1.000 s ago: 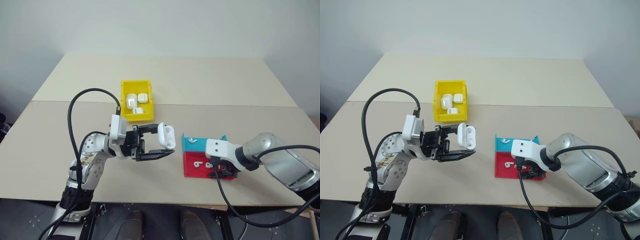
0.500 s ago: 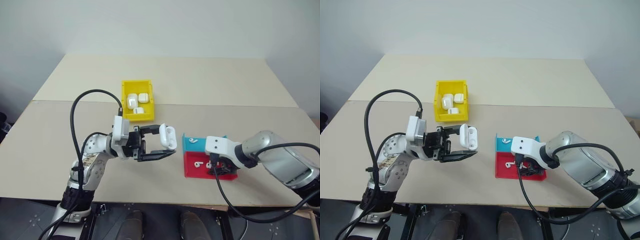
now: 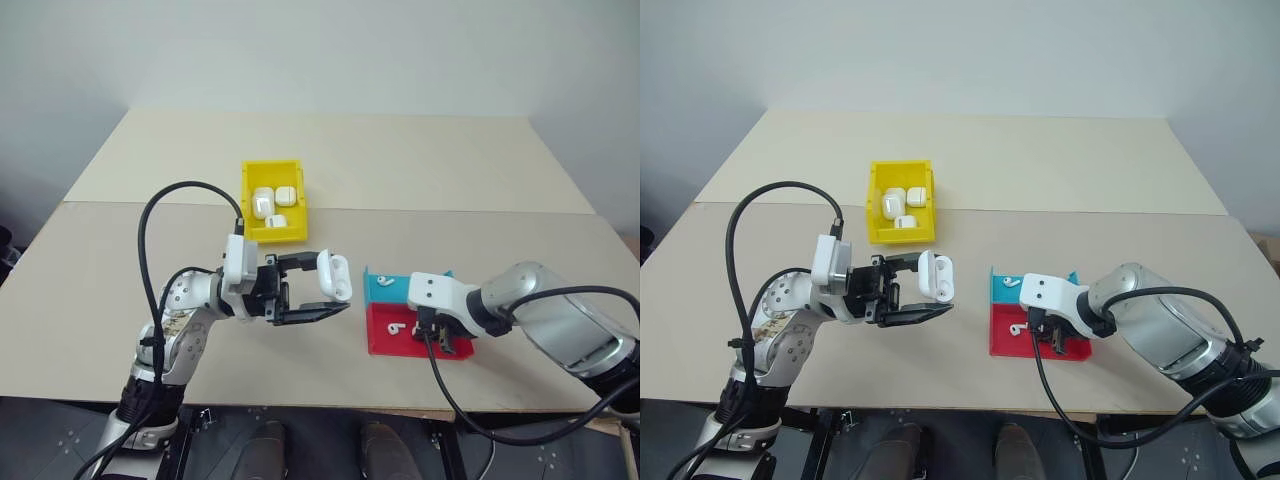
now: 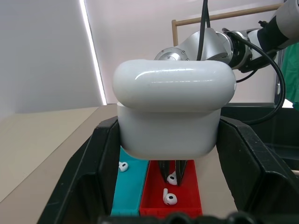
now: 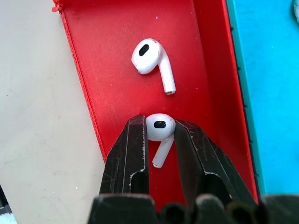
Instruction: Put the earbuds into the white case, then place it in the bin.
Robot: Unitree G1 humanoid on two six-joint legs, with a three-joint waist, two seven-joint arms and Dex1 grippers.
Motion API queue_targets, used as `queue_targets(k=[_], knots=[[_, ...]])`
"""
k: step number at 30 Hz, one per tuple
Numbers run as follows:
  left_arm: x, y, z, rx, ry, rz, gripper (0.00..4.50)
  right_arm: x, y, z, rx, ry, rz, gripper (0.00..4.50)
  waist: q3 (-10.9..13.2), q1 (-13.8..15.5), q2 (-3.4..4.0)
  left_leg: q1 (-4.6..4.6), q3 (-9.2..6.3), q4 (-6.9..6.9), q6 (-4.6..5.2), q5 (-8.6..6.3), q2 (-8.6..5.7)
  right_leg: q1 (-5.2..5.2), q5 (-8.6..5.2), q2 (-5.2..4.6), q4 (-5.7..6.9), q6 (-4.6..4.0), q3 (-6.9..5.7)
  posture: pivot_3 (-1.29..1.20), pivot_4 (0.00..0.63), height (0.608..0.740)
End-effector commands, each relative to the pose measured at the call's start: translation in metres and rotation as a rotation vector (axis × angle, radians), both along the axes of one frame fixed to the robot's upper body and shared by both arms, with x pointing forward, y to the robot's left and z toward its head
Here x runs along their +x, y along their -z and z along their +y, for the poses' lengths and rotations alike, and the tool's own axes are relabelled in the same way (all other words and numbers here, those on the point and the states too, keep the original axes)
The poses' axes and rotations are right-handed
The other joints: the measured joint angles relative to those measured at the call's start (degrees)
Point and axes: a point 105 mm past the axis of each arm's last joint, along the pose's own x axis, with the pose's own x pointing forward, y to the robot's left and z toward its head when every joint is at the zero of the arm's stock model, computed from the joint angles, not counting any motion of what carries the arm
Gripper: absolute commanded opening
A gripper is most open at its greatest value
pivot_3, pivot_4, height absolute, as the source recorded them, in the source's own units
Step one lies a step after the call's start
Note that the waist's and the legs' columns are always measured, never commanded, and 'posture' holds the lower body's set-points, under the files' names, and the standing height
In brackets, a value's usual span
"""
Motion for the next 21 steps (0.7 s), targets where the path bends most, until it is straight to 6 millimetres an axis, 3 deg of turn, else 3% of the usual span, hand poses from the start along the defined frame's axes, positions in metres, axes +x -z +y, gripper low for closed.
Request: queue_targets(k=[1, 5, 9, 11, 16, 21], knots=[[-0.007, -0.009, -0.002, -0.015, 0.023, -0.042, 2.77, -0.001, -0.002, -0.001, 0.000, 0.024, -0.006, 0.62, 0.00, 0.00, 0.00, 0.00, 0.00, 0.00, 0.00, 0.00, 0.00, 0.00, 0.00, 0.00, 0.00, 0.00, 0.00, 0.00, 0.150, 0.740], [-0.007, -0.011, -0.002, -0.020, 0.031, -0.039, 2.77, -0.001, -0.011, -0.001, 0.061, 0.084, 0.001, 0.62, 0.00, 0.04, 0.00, 0.00, 0.00, 0.00, 0.00, 0.00, 0.00, 0.01, 0.00, 0.00, -0.01, 0.00, 0.00, 0.00, 0.150, 0.740], [-0.005, -0.016, -0.001, -0.035, 0.049, -0.030, 2.77, -0.001, -0.043, -0.004, 0.260, 0.201, -0.047, 0.62, 0.00, 0.18, 0.00, -0.04, -0.01, -0.01, 0.00, 0.00, 0.00, 0.00, 0.00, -0.01, -0.03, 0.00, -0.01, 0.00, 0.150, 0.740], [-0.004, -0.019, -0.003, -0.044, 0.063, -0.026, 2.77, -0.001, -0.063, -0.004, 0.389, 0.237, -0.137, 0.62, 0.01, 0.25, -0.01, -0.07, -0.04, -0.01, 0.01, -0.01, -0.01, 0.00, 0.00, -0.02, -0.04, 0.00, -0.03, 0.00, 0.150, 0.740], [-0.001, -0.031, -0.007, -0.068, 0.111, -0.011, 2.77, -0.006, -0.117, 0.013, 0.718, 0.212, -0.561, 0.62, 0.00, 0.21, 0.00, -0.12, -0.10, 0.00, 0.01, -0.01, -0.02, 0.00, 0.00, 0.01, -0.04, 0.02, -0.08, 0.00, 0.150, 0.740], [0.005, -0.042, -0.014, -0.085, 0.182, 0.029, 2.77, -0.016, -0.152, 0.030, 1.054, 0.213, -0.646, 0.62, 0.01, -0.11, 0.01, -0.06, -0.10, -0.01, 0.00, 0.00, -0.04, 0.01, 0.02, 0.05, 0.03, 0.02, -0.07, 0.00, 0.150, 0.740]])
